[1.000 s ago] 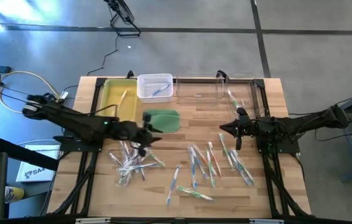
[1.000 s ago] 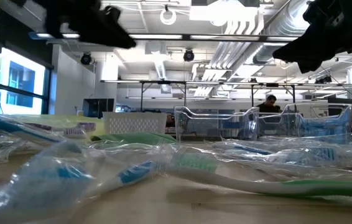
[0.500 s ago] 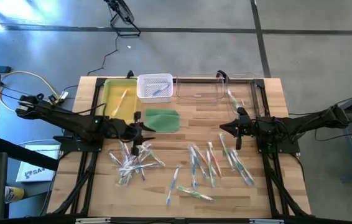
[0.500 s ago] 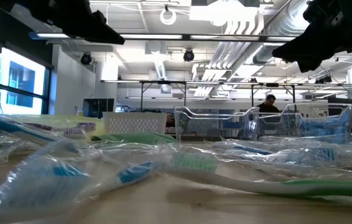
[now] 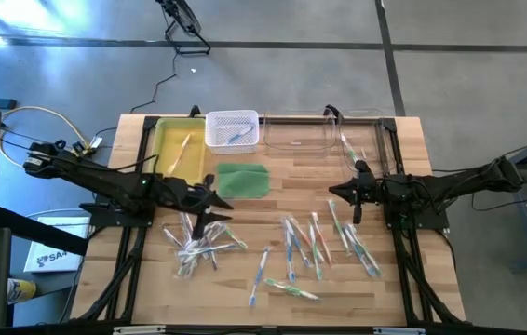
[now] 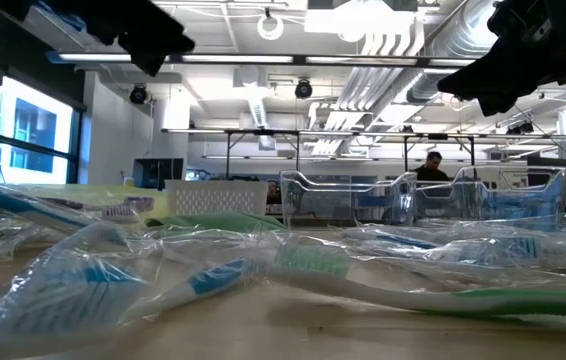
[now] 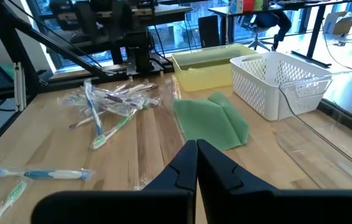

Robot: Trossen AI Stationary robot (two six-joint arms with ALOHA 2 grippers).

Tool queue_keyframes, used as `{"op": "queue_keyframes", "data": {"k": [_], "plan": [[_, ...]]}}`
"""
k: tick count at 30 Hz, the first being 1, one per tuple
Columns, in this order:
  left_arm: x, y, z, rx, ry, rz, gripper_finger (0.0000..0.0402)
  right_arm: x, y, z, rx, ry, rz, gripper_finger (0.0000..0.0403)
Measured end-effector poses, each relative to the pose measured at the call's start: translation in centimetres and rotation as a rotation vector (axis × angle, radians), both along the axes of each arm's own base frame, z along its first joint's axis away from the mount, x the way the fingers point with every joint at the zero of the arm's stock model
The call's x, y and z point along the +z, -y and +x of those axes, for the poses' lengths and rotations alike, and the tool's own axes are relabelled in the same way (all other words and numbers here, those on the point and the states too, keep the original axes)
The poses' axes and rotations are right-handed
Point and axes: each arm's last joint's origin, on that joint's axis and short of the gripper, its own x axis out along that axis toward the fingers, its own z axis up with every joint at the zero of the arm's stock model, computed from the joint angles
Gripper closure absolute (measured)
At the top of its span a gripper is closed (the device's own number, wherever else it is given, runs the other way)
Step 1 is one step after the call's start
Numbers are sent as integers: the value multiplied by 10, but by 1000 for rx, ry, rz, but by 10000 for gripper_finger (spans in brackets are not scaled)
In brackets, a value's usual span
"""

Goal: Pick & Place Toothbrushes
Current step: Put the blue toothbrush into the white bin

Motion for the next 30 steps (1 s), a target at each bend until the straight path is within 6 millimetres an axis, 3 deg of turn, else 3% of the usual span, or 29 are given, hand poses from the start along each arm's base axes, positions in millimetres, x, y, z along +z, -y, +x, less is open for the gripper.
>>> {"op": "queue_keyframes", "data": {"k": [6, 13, 23, 30], "plan": [[9, 2, 1, -76, 32, 57, 279, 0, 0, 0, 0, 0, 4, 401], [12, 5, -1, -82, -100, 101, 286, 0, 0, 0, 1, 2, 11, 401], [13, 39, 12, -163, -319, 158, 354, 0, 0, 0, -1, 1, 10, 401], [15, 55, 18, -153, -578, 178, 394, -1, 0, 0, -1, -4, 10, 401]]}}
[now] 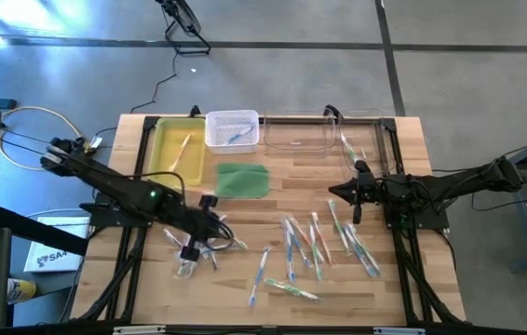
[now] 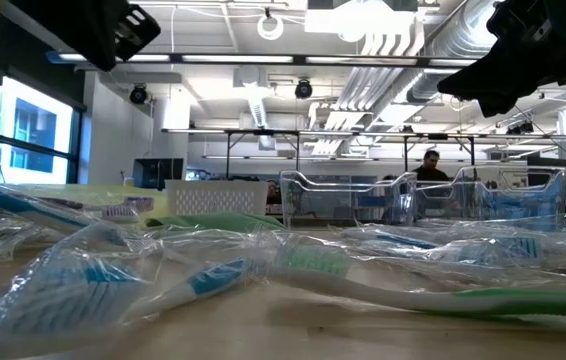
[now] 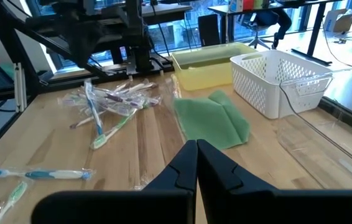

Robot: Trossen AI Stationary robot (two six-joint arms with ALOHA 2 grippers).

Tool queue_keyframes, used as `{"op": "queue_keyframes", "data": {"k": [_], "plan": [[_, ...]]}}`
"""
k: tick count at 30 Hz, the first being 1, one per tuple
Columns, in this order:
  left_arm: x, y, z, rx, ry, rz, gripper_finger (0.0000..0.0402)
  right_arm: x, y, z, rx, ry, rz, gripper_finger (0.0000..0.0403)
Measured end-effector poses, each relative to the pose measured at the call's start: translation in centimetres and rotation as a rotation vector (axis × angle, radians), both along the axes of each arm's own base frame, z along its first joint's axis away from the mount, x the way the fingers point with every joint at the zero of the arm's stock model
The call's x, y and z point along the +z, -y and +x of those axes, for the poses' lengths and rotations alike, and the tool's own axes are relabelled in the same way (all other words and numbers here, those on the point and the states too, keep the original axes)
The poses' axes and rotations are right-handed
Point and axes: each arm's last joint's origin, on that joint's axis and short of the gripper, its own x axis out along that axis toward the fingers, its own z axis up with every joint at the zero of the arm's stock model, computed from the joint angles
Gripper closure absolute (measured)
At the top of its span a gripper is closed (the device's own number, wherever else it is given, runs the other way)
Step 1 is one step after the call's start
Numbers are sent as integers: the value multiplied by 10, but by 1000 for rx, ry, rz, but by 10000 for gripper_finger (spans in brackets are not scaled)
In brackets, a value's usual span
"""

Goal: Pick & Place Toothbrushes
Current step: Put the blue toothbrush into the white bin

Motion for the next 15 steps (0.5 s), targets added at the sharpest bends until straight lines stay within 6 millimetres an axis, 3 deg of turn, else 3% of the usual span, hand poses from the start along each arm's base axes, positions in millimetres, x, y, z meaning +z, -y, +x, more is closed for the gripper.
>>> {"op": "queue_keyframes", "data": {"k": [6, 15], "plan": [[1, 12, 2, 40, -143, -8, 395, 0, 0, 0, 0, 0, 0, 401], [-2, 12, -1, 34, -220, -61, 392, 0, 0, 0, 3, -4, 0, 401]]}}
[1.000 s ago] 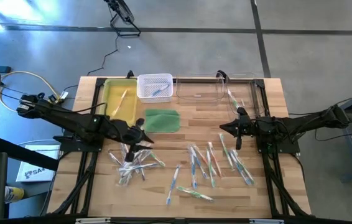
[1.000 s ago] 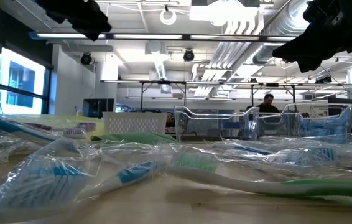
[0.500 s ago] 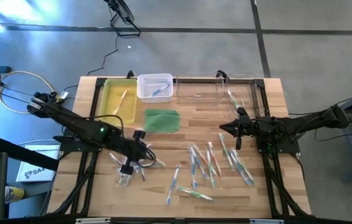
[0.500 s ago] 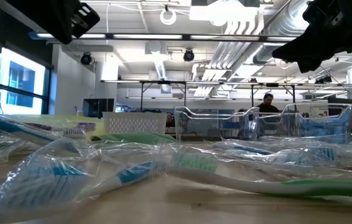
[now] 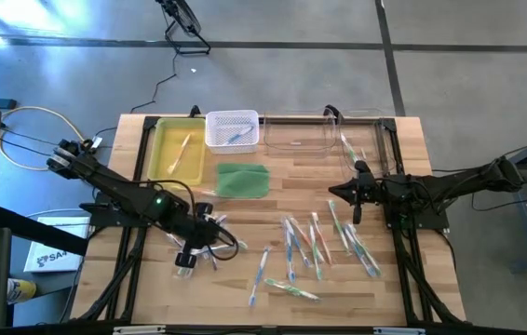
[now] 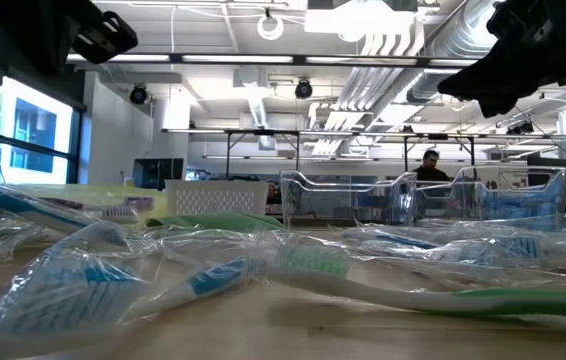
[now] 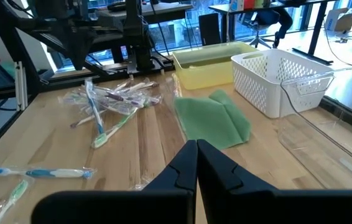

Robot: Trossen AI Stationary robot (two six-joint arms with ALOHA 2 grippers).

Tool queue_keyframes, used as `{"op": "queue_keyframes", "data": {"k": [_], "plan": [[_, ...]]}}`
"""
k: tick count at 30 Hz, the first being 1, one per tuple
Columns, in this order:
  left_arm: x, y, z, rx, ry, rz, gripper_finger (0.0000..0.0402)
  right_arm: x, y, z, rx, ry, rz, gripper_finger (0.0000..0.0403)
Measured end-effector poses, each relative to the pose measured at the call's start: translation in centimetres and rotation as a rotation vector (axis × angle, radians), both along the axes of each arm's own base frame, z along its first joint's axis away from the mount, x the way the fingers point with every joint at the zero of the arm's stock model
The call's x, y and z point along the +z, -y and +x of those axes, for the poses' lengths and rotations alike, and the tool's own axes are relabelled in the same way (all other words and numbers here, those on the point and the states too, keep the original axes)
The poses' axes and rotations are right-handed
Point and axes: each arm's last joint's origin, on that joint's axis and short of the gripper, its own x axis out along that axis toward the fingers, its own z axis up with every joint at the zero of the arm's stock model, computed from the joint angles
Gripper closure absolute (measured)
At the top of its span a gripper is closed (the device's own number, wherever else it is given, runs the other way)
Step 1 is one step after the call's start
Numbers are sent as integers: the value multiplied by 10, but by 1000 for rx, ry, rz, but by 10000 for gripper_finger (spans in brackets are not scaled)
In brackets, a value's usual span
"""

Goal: Pick & Place Toothbrushes
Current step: Put the blue toothbrush into the white bin

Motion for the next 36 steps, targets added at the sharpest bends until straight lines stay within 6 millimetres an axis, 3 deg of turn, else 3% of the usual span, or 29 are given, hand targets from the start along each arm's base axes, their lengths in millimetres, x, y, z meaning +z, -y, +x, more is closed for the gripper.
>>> {"op": "queue_keyframes", "data": {"k": [4, 11, 14, 27, 36], "plan": [[-3, 0, -1, 0, -27, 13, 367, 0, 0, 0, -1, -3, -1, 401], [-15, 3, 6, -12, -83, 40, 272, -1, 0, 0, -1, -8, -1, 401], [-22, 7, 11, -23, -112, 29, 252, -2, 0, 0, -3, -22, -4, 401], [-57, 17, 27, -20, -276, -3, 247, -2, 0, -1, -3, -26, -5, 401], [-69, 20, 31, -20, -314, 0, 247, -4, 0, -1, 0, -39, -6, 401]]}}
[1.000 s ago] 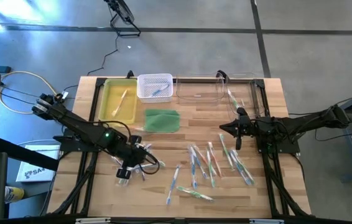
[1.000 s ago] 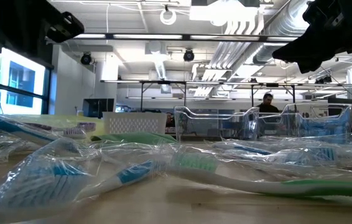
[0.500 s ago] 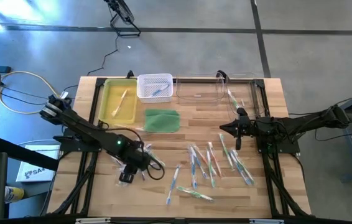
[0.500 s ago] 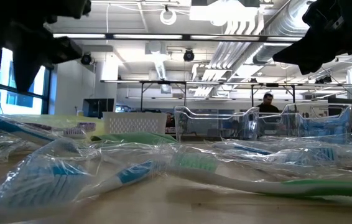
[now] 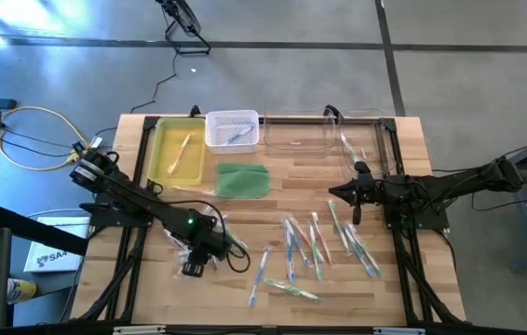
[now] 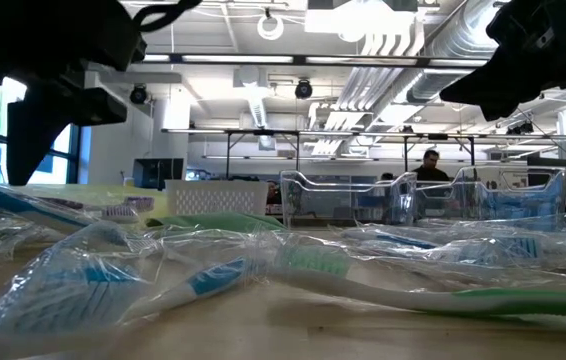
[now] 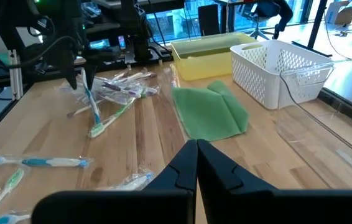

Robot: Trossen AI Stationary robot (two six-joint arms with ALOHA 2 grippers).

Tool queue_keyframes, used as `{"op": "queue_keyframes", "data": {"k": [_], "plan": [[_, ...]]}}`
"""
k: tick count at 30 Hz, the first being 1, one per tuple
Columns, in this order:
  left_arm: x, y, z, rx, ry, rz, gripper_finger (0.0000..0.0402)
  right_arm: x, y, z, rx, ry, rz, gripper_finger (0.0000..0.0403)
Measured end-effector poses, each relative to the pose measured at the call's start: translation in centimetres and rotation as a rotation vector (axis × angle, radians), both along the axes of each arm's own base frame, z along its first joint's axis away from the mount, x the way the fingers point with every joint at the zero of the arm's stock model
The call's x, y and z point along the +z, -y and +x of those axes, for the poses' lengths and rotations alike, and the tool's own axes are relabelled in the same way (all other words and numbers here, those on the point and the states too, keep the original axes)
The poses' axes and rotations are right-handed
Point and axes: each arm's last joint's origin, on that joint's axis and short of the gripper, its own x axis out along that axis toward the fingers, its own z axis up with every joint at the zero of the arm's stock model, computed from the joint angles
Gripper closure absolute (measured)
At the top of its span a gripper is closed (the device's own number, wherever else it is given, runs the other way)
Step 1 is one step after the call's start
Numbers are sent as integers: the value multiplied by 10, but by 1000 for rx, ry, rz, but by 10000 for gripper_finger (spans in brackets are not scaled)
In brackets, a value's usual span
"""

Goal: Pick & Place Toothbrushes
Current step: Put the blue toothbrush into the white bin

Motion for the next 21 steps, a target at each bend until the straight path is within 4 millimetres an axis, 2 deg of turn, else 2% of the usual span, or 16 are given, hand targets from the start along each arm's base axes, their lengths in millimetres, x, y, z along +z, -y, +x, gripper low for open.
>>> {"op": "queue_keyframes", "data": {"k": [7, 15, 21], "plan": [[0, 0, 0, 23, -3, 1, 247, 0, 0, 0, 0, -1, 0, 401], [-15, -3, -6, 71, -37, -14, 247, 0, 0, 0, 0, -1, 0, 401], [-16, -3, -7, 70, -40, -16, 248, 0, 0, 0, 0, -1, 0, 401]]}}
